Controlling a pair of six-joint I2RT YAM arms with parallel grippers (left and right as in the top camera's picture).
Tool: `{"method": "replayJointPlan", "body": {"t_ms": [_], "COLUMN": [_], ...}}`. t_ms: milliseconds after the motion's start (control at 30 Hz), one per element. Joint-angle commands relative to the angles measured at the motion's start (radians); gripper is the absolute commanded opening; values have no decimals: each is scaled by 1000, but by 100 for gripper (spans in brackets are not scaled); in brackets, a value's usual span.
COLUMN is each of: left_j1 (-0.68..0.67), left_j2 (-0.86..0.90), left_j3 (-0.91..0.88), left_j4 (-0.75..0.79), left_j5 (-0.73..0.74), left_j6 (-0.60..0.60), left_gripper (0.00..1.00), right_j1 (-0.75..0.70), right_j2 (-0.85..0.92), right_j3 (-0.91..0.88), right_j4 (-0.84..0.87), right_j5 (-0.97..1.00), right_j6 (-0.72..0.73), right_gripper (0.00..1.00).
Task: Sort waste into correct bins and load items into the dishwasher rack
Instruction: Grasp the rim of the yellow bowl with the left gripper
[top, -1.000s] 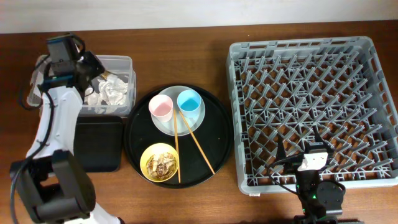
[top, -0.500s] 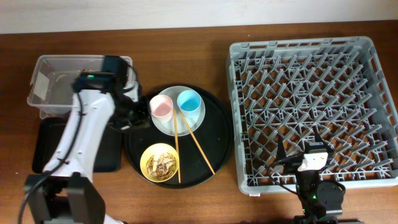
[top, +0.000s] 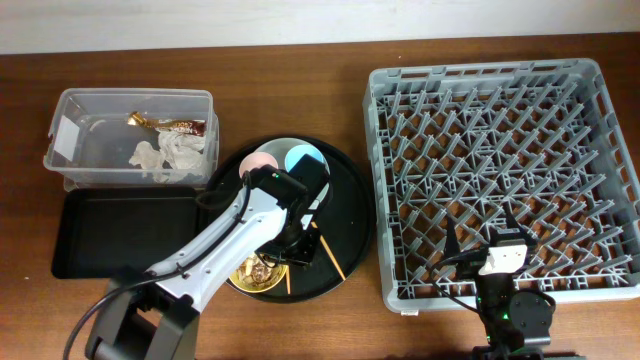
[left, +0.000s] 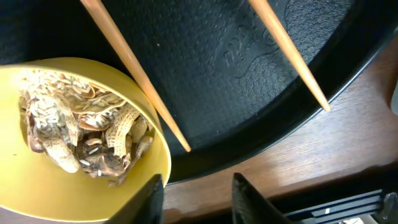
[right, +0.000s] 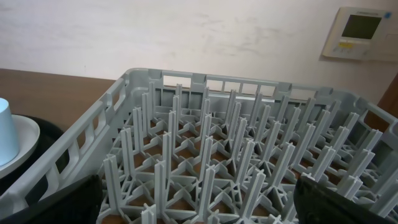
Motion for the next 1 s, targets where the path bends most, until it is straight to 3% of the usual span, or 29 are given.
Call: {"method": "replayJointPlan", "body": {"t_ms": [0, 133, 400, 500, 967], "left_j1": [-5, -5, -5, -4, -5], "left_j2": [-4, -4, -4, -4, -4], "left_j3": [-8, -45, -200, -206, -171], "left_j4": [0, 70, 237, 242, 227], "left_j5": [-54, -117, -117, -117, -116], "left_j6": [4, 3, 4, 4, 4], "left_gripper": [36, 29, 26, 20, 20], "right_j1": [-4, -4, -4, -4, -4], "right_j2": [-5, -5, -5, -5, -5], "right_j3": [-5, -5, -5, -5, -5], "right_j4": [-4, -4, -4, -4, -4], "right_j5": [-6, -6, -6, -6, -6], "right_j6": [-7, -7, -7, -7, -7], "right_gripper": [98, 98, 98, 98, 98]}}
